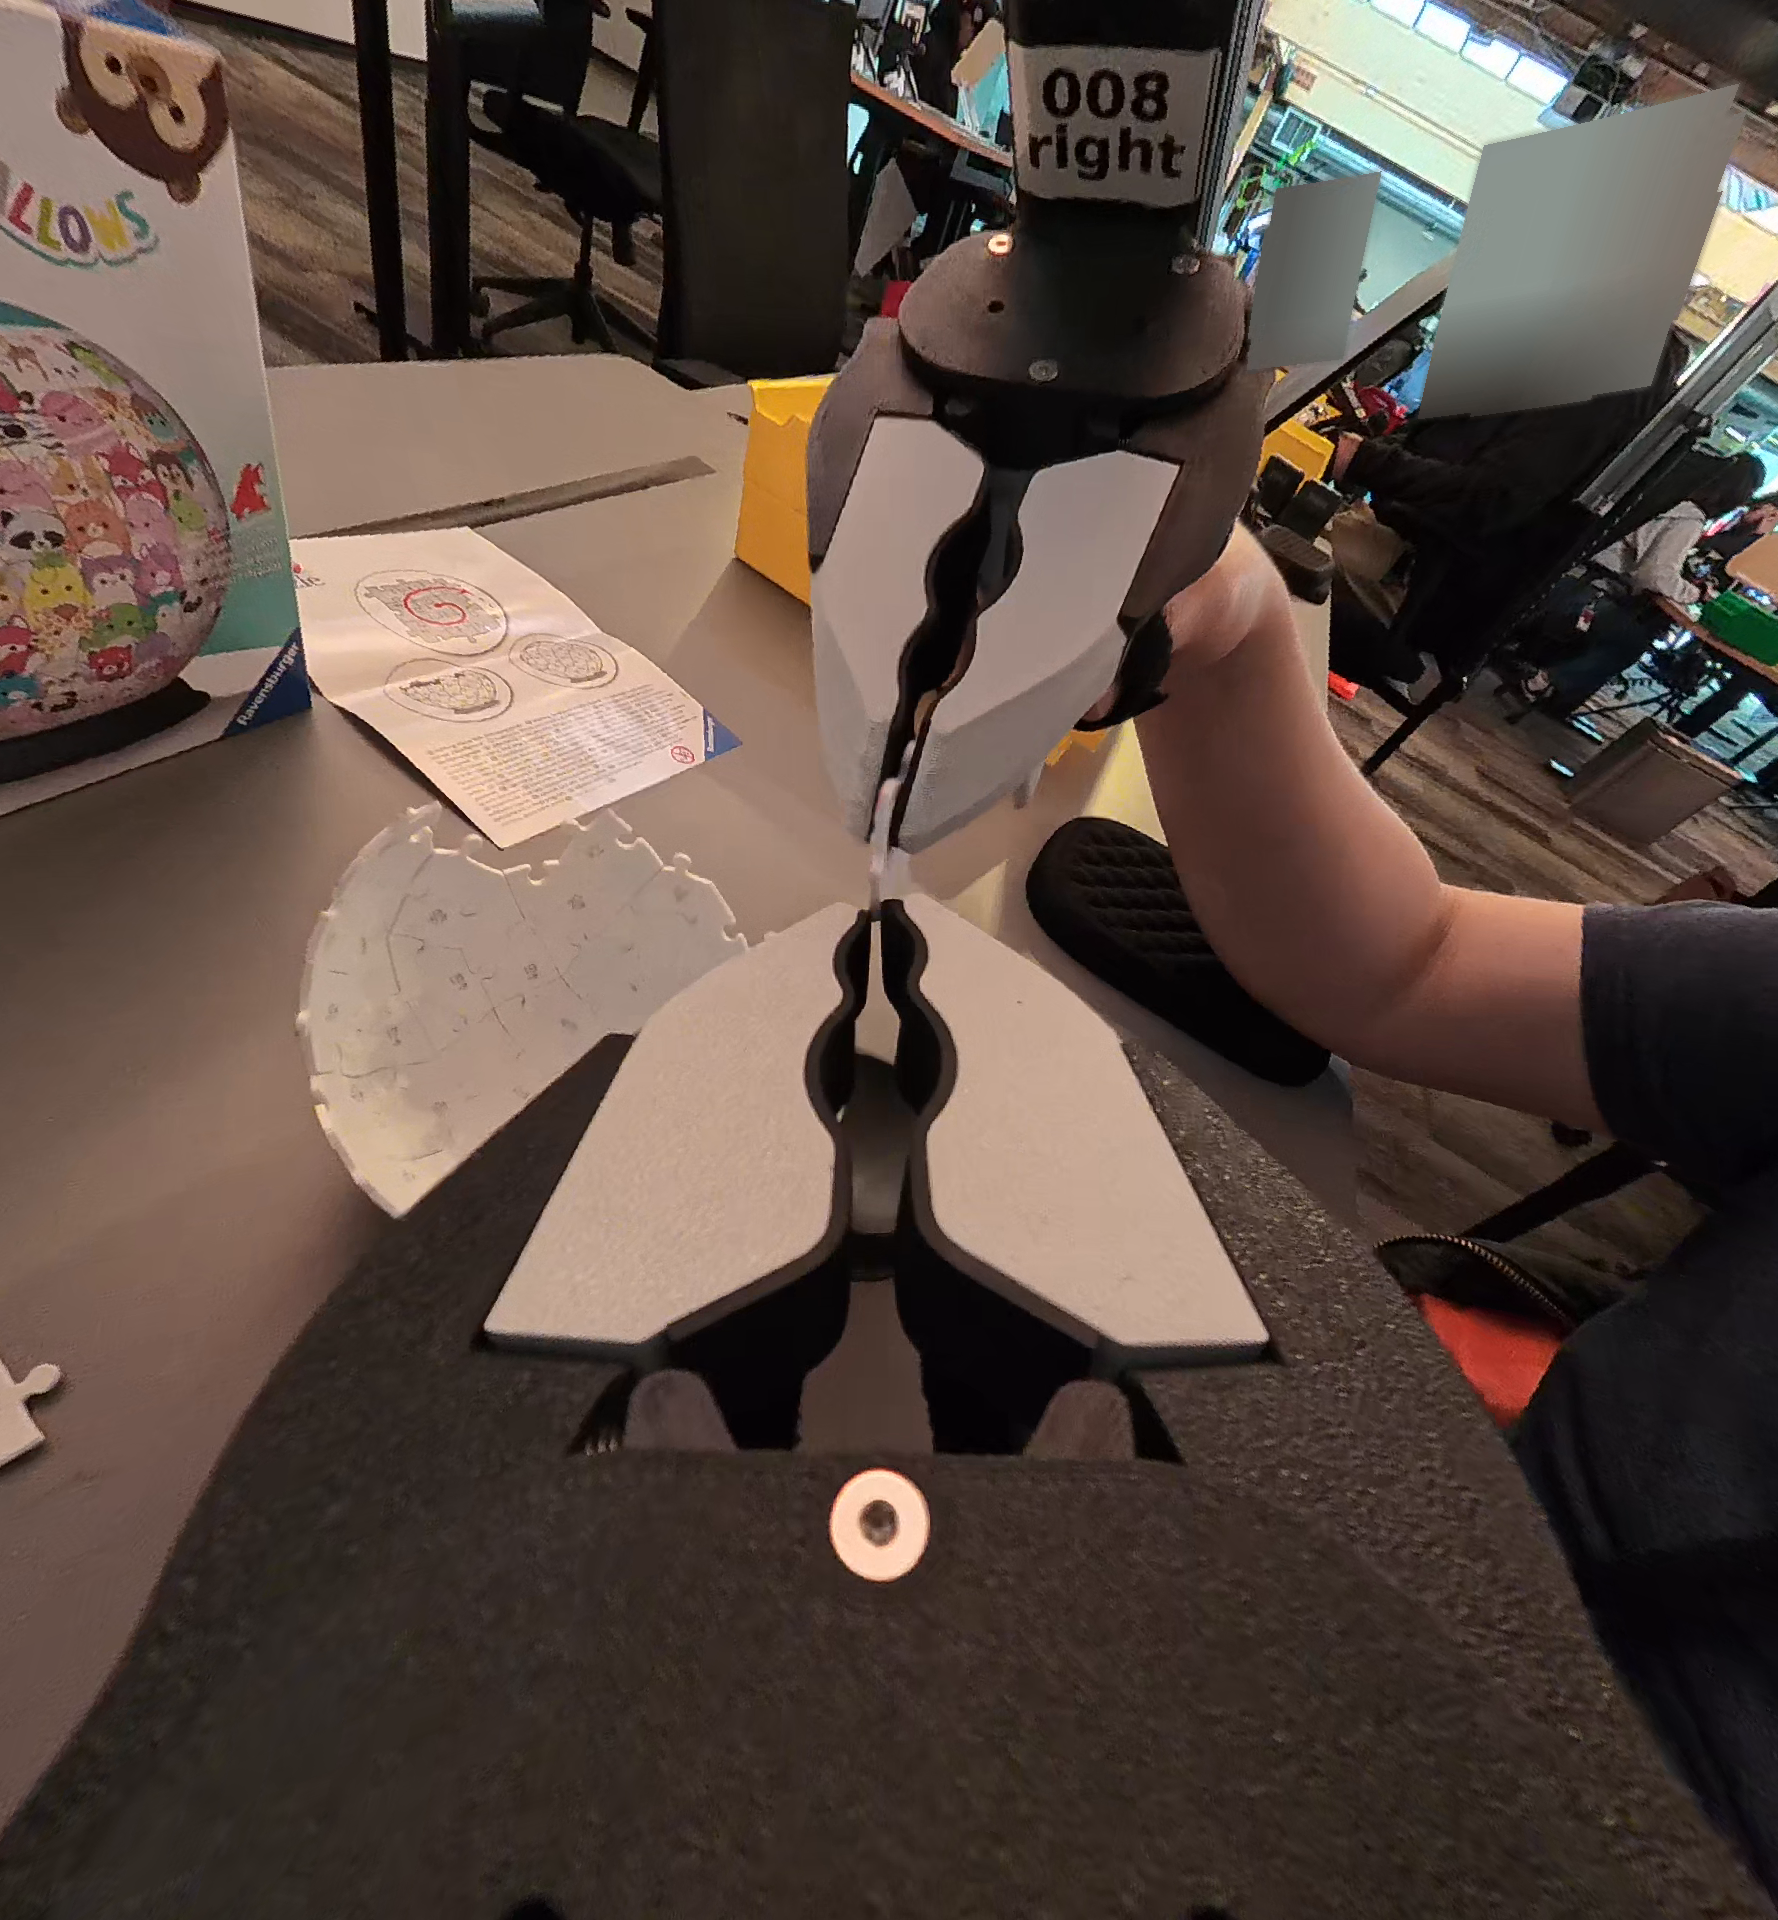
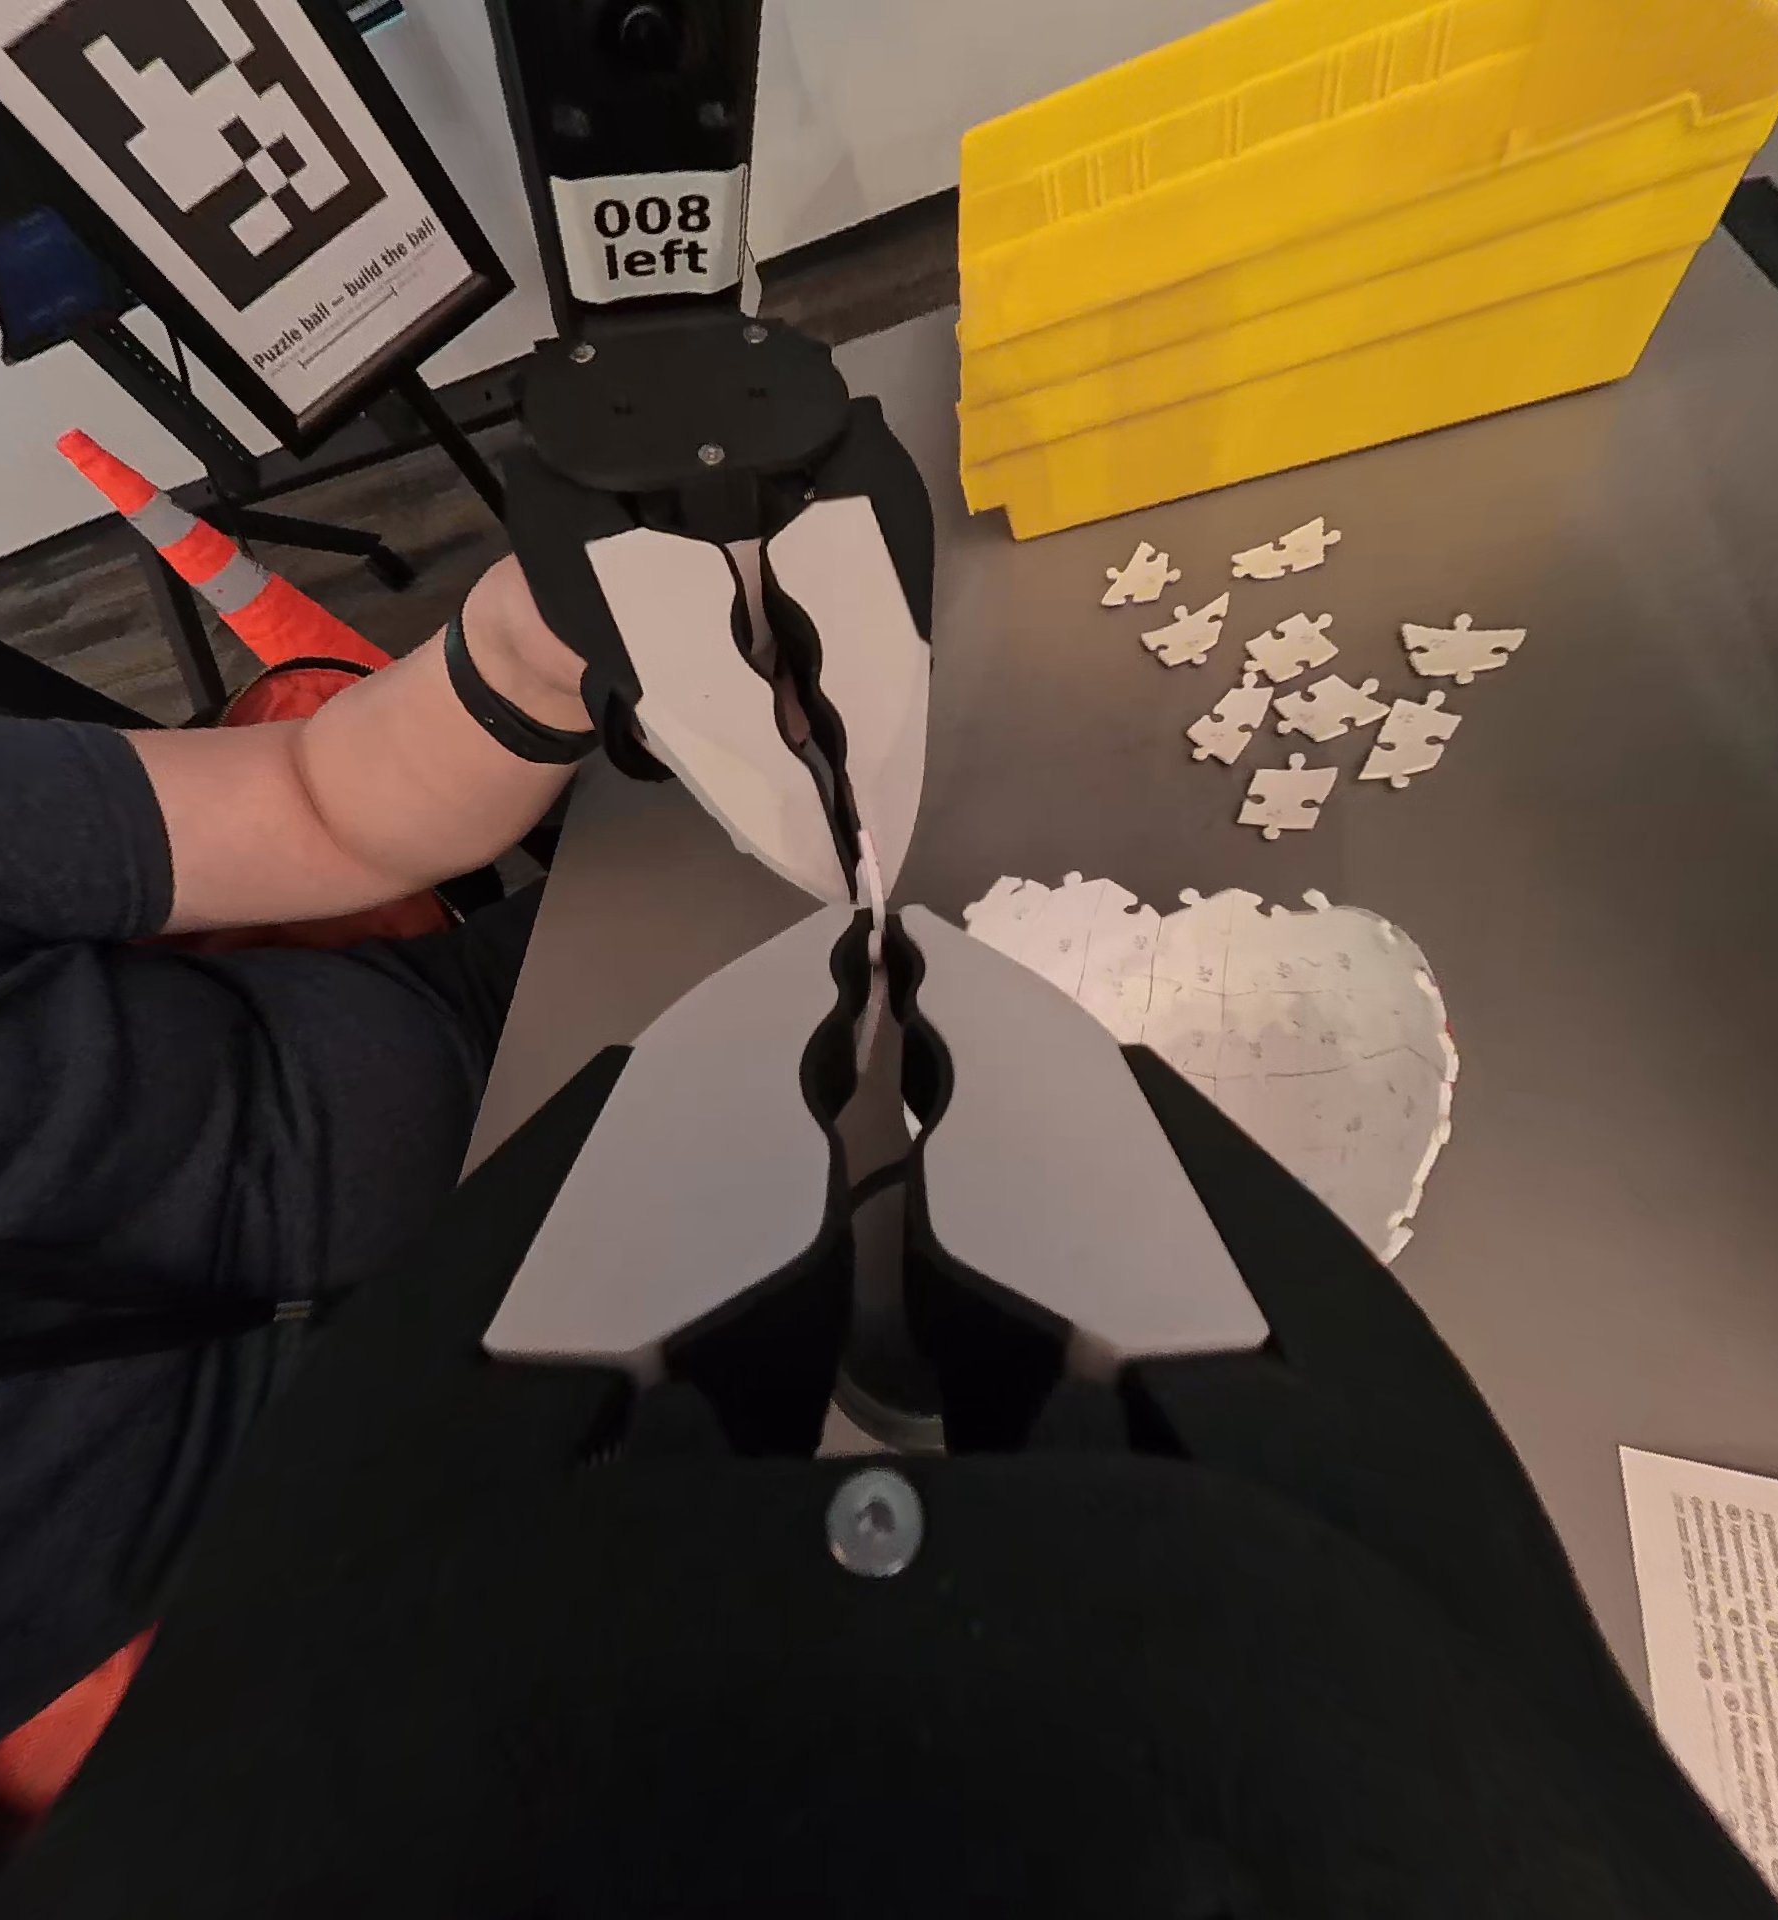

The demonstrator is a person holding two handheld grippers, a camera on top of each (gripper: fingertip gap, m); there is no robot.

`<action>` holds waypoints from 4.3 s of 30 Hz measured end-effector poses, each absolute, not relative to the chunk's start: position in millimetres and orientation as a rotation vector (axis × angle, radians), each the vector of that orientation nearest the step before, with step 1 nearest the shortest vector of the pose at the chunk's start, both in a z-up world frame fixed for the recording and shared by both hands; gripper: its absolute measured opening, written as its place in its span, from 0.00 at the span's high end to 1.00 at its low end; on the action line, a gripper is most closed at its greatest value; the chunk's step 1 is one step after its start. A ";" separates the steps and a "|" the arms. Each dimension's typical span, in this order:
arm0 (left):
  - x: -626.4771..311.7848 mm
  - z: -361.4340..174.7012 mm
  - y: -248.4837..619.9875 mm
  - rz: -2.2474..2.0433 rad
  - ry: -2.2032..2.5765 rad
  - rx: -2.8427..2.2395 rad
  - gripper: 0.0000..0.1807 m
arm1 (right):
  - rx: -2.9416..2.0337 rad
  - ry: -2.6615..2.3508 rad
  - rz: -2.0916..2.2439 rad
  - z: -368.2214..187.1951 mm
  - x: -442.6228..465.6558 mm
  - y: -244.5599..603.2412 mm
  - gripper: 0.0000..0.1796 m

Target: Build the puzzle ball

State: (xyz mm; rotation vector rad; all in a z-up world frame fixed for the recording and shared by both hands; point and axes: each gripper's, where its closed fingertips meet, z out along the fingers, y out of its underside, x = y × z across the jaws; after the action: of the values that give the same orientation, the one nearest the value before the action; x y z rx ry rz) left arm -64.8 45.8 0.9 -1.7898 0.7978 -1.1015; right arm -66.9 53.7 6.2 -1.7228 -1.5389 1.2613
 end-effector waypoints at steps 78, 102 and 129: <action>-136.3 -46.7 30.7 -0.791 0.404 -1.588 0.96 | -1.358 -0.552 1.017 73.7 71.6 201.8 0.98; -136.0 -46.4 29.8 -0.805 0.405 -1.588 0.97 | -1.355 -0.550 1.037 72.2 69.6 202.0 0.98; -136.2 -47.3 29.4 -0.815 0.401 -1.591 0.98 | -1.378 -0.564 1.046 67.5 66.2 202.6 0.98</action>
State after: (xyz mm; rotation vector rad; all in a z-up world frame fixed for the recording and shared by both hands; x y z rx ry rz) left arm -136.2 29.4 -47.3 -1.5910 0.4007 -0.8148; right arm 66.2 202.6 67.5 -1.3780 -0.5636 1.0464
